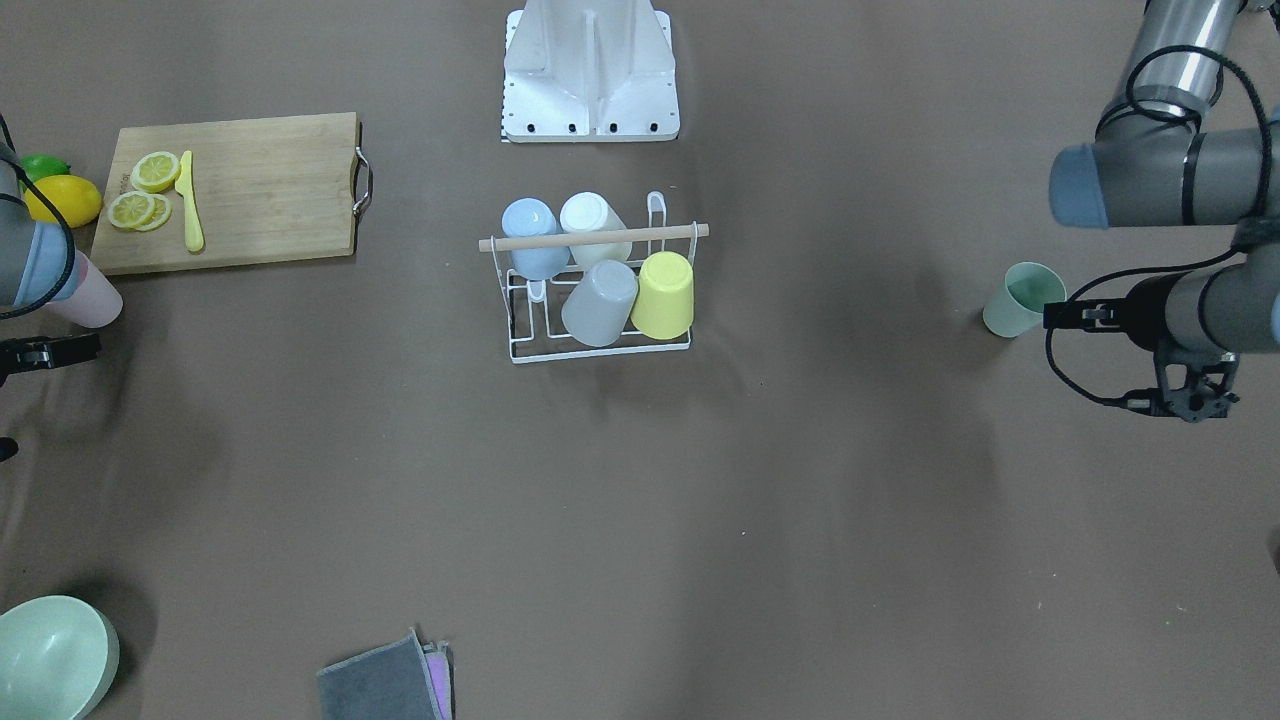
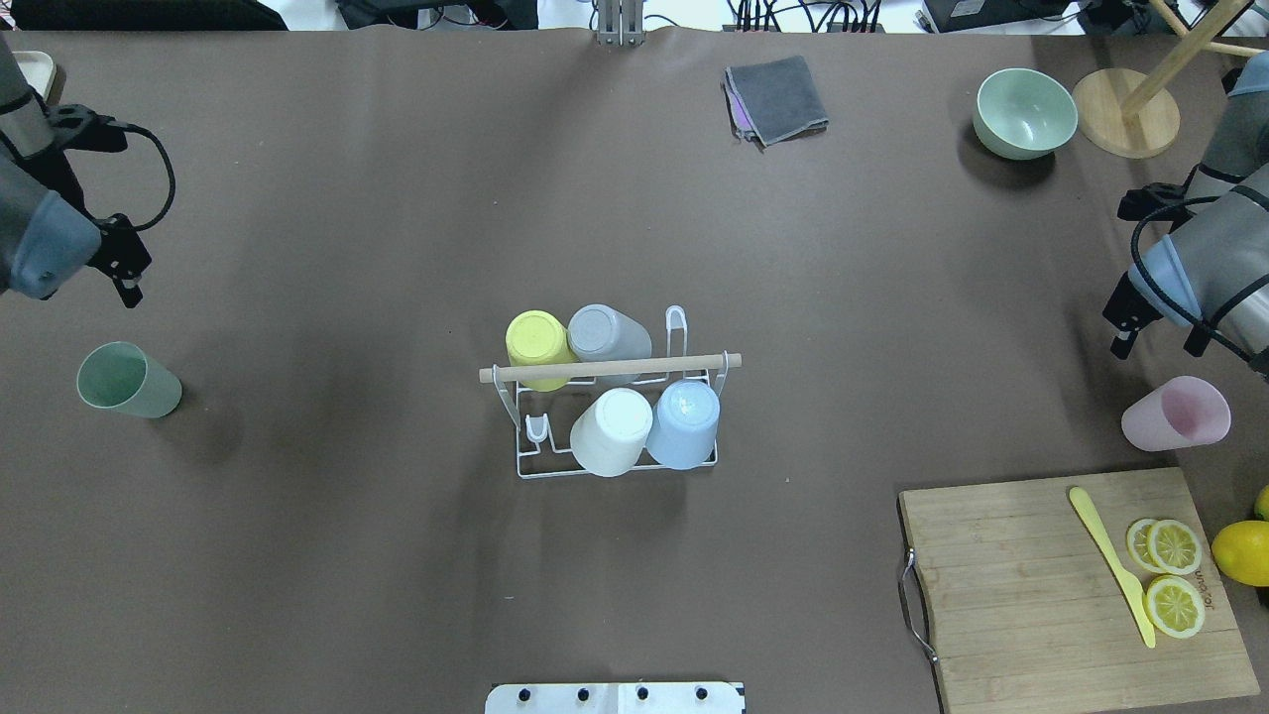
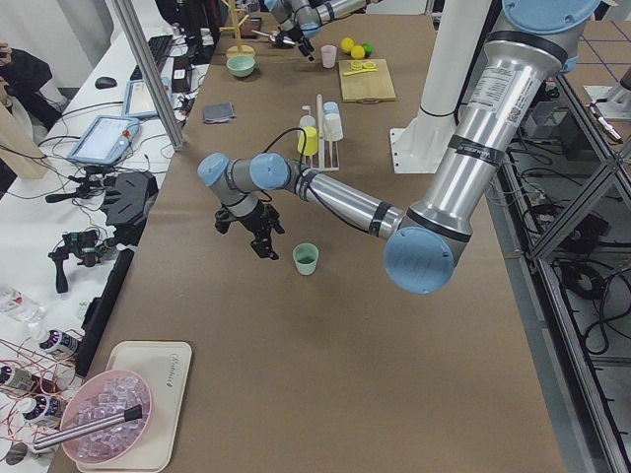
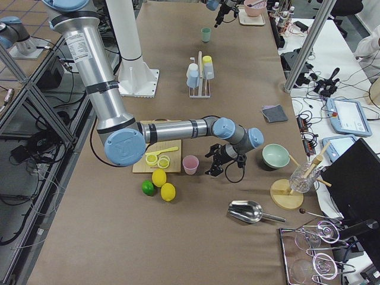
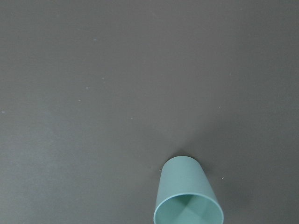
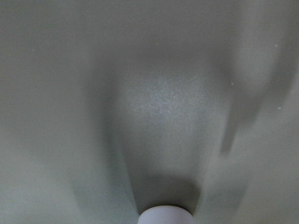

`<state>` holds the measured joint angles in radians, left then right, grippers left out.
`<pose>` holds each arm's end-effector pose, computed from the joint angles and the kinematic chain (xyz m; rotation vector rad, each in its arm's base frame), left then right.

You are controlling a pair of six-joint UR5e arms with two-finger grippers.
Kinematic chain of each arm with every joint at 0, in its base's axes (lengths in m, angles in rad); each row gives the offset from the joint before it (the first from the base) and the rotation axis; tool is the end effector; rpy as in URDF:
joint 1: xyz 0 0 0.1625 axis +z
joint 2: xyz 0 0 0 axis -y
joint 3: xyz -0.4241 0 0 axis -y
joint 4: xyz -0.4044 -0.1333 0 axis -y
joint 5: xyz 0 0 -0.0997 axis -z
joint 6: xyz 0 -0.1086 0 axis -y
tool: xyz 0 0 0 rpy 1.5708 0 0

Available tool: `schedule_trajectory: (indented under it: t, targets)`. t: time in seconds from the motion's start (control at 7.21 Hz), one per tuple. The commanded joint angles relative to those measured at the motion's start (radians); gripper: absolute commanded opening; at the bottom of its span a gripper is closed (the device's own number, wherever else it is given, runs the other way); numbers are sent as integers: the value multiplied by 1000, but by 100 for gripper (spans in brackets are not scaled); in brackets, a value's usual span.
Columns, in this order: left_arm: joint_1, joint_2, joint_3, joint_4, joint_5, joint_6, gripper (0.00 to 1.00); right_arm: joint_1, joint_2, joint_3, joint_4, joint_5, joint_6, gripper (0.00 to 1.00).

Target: Place cup on cup holder

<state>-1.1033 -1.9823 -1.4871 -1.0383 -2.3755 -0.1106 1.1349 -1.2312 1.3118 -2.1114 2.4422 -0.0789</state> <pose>0.2369 -0.5915 0.5150 -0.4151 0.7153 0.2541 -0.2090 -0.5675 0.6367 -0.5763 -0.7668 -0.2746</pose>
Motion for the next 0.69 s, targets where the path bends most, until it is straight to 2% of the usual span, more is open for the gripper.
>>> schedule_trajectory:
  t: [0.0, 0.28, 0.55]
  targets:
    - [54, -13, 68, -2, -2, 3, 98, -9, 4, 0, -53, 6, -15, 97]
    - [51, -19, 143, 1, -7, 124, 98, -26, 4, -8, -84, 6, -19, 97]
    - [48, -23, 183, -2, -62, 137, 98, -37, 1, -17, -96, 1, -44, 96]
